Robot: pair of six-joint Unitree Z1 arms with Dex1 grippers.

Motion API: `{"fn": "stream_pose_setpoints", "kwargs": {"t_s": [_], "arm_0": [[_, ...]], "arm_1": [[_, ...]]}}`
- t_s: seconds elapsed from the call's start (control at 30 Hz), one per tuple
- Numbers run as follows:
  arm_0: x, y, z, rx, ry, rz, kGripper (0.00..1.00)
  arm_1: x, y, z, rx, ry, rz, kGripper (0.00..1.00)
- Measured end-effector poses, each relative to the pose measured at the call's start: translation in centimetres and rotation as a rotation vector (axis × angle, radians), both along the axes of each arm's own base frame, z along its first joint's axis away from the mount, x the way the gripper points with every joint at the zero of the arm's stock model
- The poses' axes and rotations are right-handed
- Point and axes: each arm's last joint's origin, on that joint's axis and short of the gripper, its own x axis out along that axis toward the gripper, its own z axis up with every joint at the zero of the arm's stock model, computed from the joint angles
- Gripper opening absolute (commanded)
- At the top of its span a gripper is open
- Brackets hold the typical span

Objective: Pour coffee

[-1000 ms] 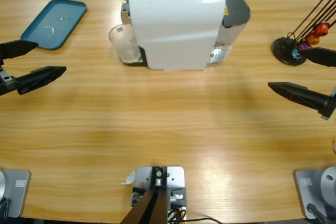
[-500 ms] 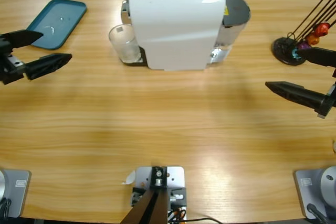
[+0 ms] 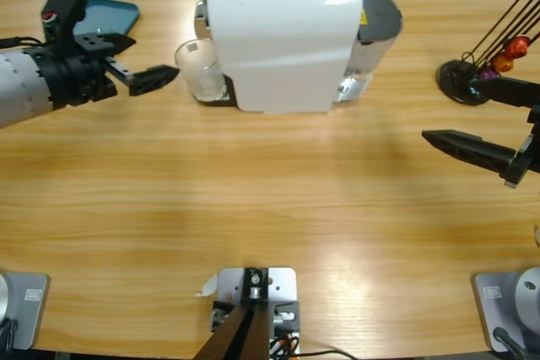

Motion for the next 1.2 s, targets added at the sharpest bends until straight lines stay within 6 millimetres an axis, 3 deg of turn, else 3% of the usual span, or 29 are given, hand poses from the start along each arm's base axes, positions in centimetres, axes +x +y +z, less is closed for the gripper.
{"fn": "stream_pose_setpoints", "kwargs": {"t_s": [0.43, 0.7, 1.2], "arm_0": [[2.6, 0.3, -1.0, -0.050, 0.099, -0.060, 0.959], [4.1, -1.1, -1.5, -0.077, 0.146, -0.135, 0.954], [5.9, -1.8, -2.7, -0.074, 0.193, -0.145, 0.950]], "arm_1": [[0.0, 0.0, 0.0, -0.001, 0.004, -0.001, 1.000], [0.0, 0.0, 0.0, 0.000, 0.005, 0.001, 1.000], [0.1, 0.1, -0.1, -0.002, 0.008, 0.001, 1.000]]}}
